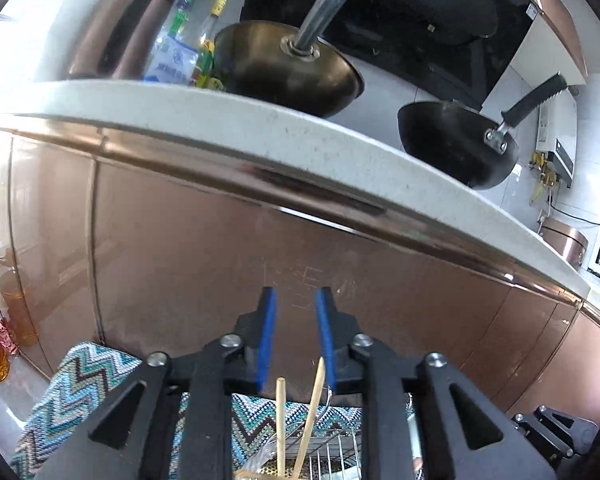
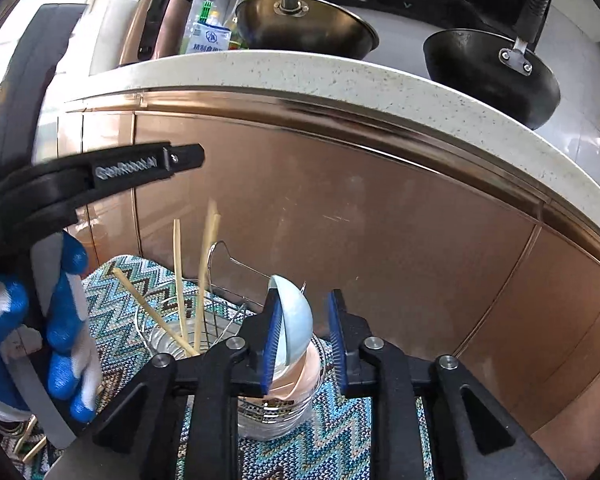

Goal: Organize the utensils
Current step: 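Lift chopstick and spoon over the holder, drop both in, open both grippers, then move both open grippers back over the remaining chopsticks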

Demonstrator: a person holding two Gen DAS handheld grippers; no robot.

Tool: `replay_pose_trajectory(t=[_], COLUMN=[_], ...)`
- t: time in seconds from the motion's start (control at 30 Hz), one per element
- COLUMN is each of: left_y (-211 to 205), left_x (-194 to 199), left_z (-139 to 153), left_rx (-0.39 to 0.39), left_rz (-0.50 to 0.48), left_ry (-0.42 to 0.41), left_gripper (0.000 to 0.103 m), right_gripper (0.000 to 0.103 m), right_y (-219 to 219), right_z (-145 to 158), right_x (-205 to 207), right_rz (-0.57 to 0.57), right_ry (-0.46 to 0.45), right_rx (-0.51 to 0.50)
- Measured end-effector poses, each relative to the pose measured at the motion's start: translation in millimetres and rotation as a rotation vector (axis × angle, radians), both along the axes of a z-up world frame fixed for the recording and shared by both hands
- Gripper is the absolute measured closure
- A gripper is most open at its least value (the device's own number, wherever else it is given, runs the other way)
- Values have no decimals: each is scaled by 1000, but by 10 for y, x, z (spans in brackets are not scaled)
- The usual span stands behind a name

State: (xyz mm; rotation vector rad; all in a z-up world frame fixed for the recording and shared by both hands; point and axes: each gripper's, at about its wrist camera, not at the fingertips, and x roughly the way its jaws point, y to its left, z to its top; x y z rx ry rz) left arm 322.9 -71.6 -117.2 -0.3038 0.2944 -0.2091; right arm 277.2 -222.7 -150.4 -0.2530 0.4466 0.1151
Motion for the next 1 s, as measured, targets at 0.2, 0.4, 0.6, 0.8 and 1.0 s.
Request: replay_pose_trajectory(t=[0.2, 0.4, 0.6, 0.8, 1.0], left_y=[232, 482, 750, 1073, 1375], left_x=[-330, -797, -1333, -1911, -2415], left_z=[286, 635, 1002, 1300, 1507], left_rx=[20, 53, 56, 51, 44], left_rz=[21, 45, 65, 96, 116], left_ry=[-24, -70, -128, -175, -203], left_gripper=[72, 71, 65, 64, 59], right_gripper=[72, 72, 71, 70, 66], right_y=[-16, 77, 148, 238, 158], right_z=[257, 580, 874, 1147, 1368], right_x=[-251, -597, -1067, -1519, -1999], right_rz=[-18, -25, -24, -16, -28], right_ry=[-38, -83, -127, -179, -249], right_rx=[18, 13, 21, 21, 52])
